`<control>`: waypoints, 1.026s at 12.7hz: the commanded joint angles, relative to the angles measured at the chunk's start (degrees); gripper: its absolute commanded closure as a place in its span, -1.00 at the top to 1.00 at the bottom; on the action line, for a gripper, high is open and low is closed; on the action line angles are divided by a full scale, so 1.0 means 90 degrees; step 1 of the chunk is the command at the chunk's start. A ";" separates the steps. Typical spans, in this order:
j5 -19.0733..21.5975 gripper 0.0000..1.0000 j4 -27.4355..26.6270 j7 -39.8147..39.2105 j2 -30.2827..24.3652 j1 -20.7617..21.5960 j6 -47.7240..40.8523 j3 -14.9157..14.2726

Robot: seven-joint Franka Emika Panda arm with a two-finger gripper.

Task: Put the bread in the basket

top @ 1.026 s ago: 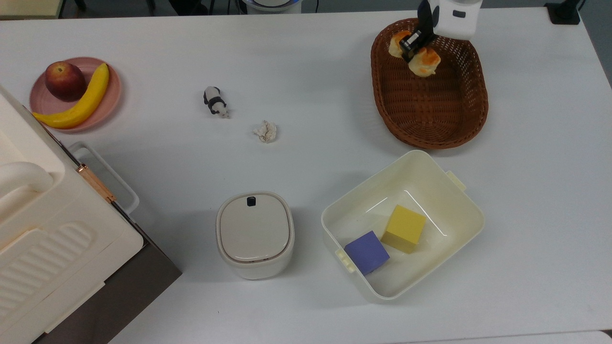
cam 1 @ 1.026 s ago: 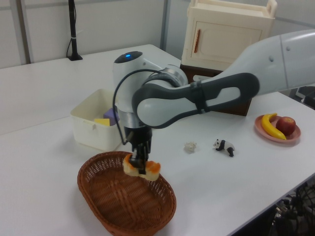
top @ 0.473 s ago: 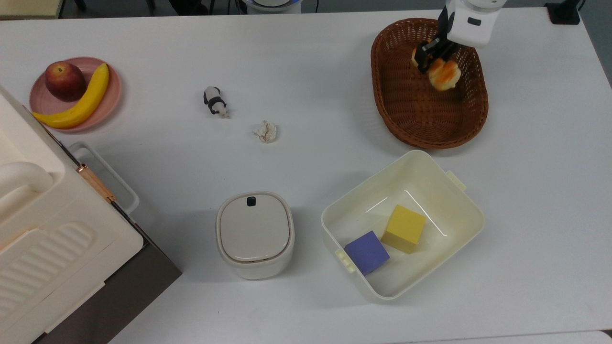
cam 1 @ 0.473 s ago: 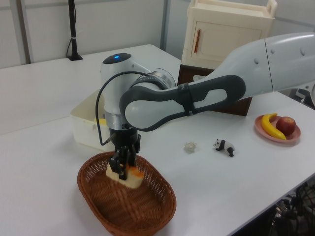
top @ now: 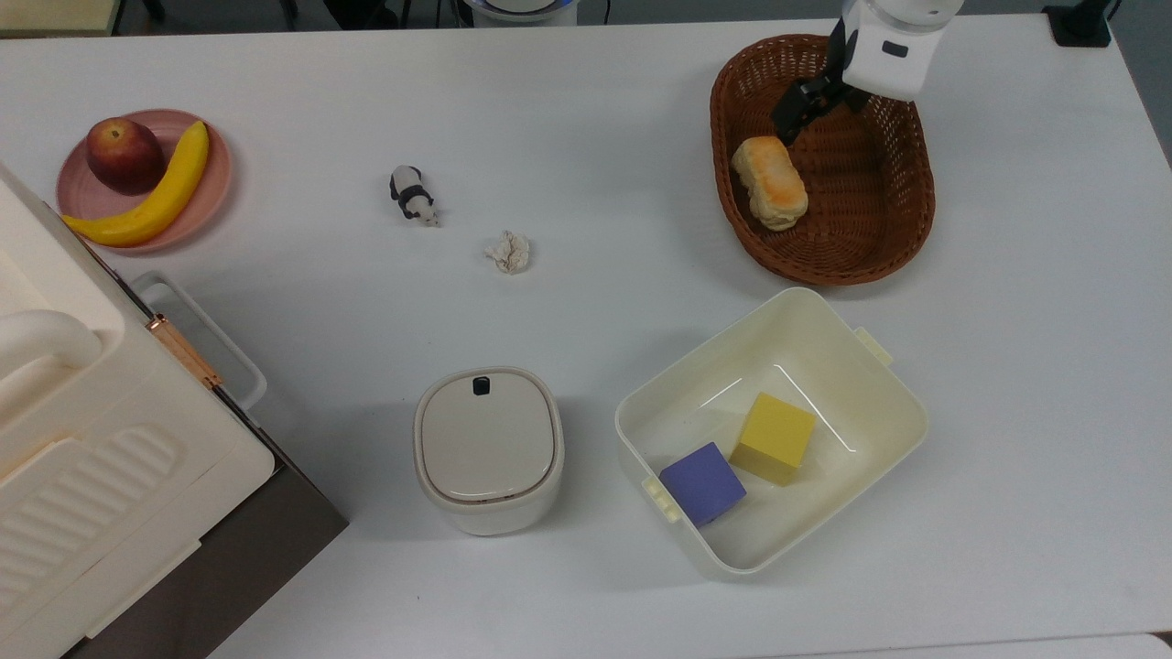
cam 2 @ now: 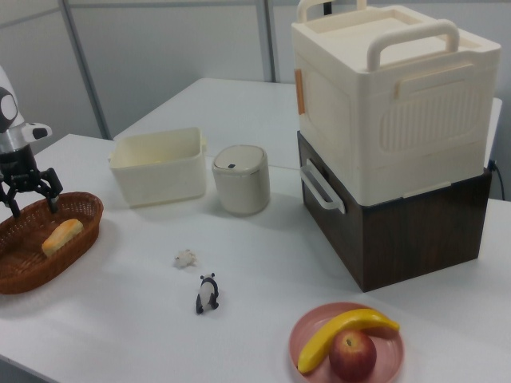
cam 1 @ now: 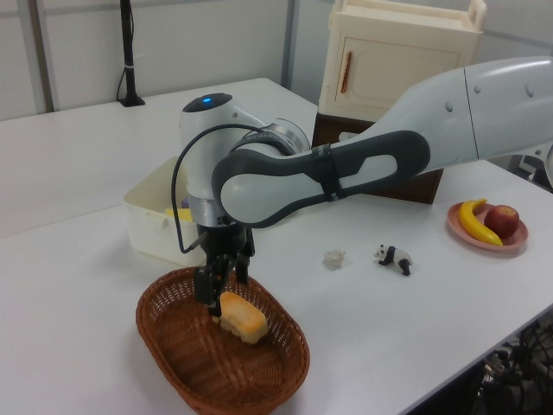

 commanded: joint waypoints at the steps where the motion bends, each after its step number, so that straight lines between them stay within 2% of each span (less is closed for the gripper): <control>1: -0.0044 1.00 0.0236 0.0344 -0.0202 -0.0042 -0.0462 -0.0408; 2: -0.0189 1.00 0.0257 0.0462 -0.0407 -0.0051 -0.0619 -0.0564; 3: -0.0278 1.00 0.0257 0.0396 -0.0670 -0.0109 -0.0669 -0.0875; 6: -0.0240 1.00 0.0267 0.0327 -0.1354 -0.0129 -0.0834 -0.1725; 7: -0.0230 1.00 0.0267 -0.0031 -0.1520 -0.0139 -0.1068 -0.1989; 9: 0.0080 1.00 0.0373 -0.0521 -0.1775 -0.0275 -0.1381 -0.2497; 11: 0.0628 1.00 0.0598 -0.0658 -0.1824 -0.0577 -0.1683 -0.2771; 13: 0.0823 1.00 0.0579 -0.1136 -0.2019 -0.0637 -0.1724 -0.3239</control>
